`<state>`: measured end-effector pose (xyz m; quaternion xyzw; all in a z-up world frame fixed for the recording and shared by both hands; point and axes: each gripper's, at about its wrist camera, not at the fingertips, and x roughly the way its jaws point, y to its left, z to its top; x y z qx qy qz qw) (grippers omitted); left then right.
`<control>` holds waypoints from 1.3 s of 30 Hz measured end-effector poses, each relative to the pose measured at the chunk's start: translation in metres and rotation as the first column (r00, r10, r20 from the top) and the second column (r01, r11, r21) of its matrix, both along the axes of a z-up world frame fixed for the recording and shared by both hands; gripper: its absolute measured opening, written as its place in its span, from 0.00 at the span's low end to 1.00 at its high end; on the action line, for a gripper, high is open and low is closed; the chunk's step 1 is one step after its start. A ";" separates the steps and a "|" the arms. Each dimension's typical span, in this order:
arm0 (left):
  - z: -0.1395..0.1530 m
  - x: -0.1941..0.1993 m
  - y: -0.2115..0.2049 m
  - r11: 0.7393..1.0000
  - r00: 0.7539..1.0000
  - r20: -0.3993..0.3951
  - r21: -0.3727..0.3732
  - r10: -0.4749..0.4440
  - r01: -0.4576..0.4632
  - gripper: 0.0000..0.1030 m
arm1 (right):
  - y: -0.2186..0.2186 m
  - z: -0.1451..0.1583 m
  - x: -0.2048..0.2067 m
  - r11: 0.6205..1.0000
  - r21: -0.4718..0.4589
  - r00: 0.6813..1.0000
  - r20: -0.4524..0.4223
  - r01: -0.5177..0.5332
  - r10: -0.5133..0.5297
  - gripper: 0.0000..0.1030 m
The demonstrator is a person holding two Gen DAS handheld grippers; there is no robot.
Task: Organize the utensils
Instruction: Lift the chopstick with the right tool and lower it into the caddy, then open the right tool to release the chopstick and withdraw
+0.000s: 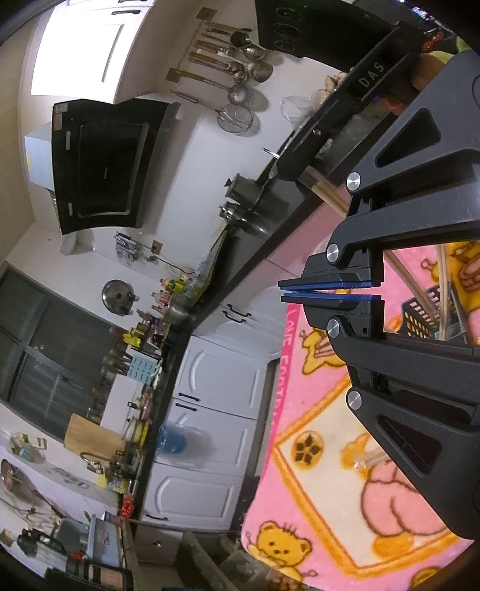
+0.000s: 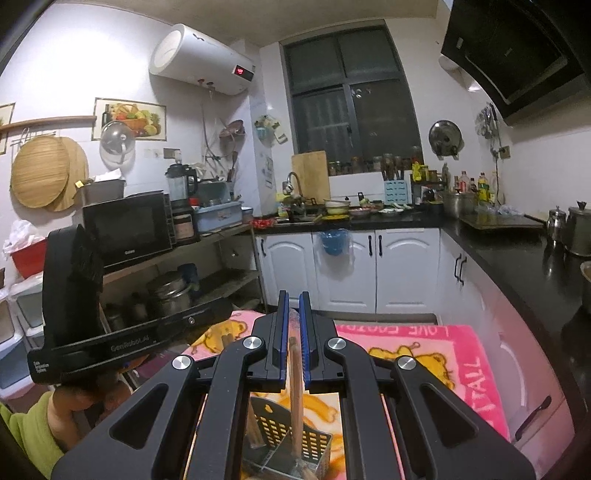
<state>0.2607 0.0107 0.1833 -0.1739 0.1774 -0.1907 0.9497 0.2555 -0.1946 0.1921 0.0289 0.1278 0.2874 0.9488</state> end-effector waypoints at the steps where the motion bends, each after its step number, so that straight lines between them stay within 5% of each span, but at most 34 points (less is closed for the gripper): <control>1: -0.003 0.001 0.000 1.000 1.000 -0.004 0.004 0.001 -0.001 0.00 | 0.000 -0.003 0.001 1.000 0.000 1.000 -0.004 0.004 -0.004 0.06; 31: -0.062 -0.008 -0.004 0.989 0.995 -0.077 0.135 0.064 -0.053 0.00 | -0.004 -0.065 0.009 0.998 0.010 0.987 -0.150 0.059 -0.056 0.07; 39: -0.069 -0.014 0.001 0.990 0.993 -0.090 0.128 0.071 -0.059 0.07 | -0.014 -0.071 0.004 0.996 0.023 0.982 -0.172 0.081 -0.076 0.19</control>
